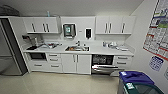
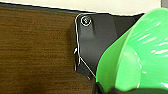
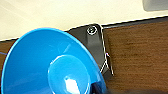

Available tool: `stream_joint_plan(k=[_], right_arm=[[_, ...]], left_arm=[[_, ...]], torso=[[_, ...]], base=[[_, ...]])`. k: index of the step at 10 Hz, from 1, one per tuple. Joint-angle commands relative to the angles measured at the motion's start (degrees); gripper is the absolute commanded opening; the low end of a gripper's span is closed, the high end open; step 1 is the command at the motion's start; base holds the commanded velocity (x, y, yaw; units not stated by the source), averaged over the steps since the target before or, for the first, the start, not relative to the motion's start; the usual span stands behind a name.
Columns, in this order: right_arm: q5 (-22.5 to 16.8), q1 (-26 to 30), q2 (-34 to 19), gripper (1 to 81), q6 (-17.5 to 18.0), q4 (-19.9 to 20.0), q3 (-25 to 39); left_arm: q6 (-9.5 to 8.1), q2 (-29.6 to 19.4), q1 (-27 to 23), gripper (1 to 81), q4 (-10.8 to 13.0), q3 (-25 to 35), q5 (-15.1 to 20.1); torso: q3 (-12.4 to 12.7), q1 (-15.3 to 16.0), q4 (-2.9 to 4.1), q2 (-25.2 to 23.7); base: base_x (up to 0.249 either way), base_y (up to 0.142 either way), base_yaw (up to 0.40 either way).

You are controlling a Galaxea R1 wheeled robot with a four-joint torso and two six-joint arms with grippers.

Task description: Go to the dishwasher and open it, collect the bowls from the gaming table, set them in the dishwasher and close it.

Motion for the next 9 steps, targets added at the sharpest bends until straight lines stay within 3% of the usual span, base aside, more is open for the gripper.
stream_joint_plan(k=[1,9], right_arm=[[-2.5,2.3,-3.9,1.0,0.3,-0.1,-0.1],[-3.2,2.5,-1.7,1.0,0.3,-0.5,-1.8]], left_arm=[[0.29,-2.5,-2.2,1.0,-0.1,-0.3,2.8],[0.29,-2.2,-2.2,1.0,-0.1,-0.3,2.4]], torso=[[0.0,0.0,0.0,0.0],[0.0,0.0,0.0,0.0]], base=[[0.126,0.0,0.0],[0.116,0.0,0.0]])
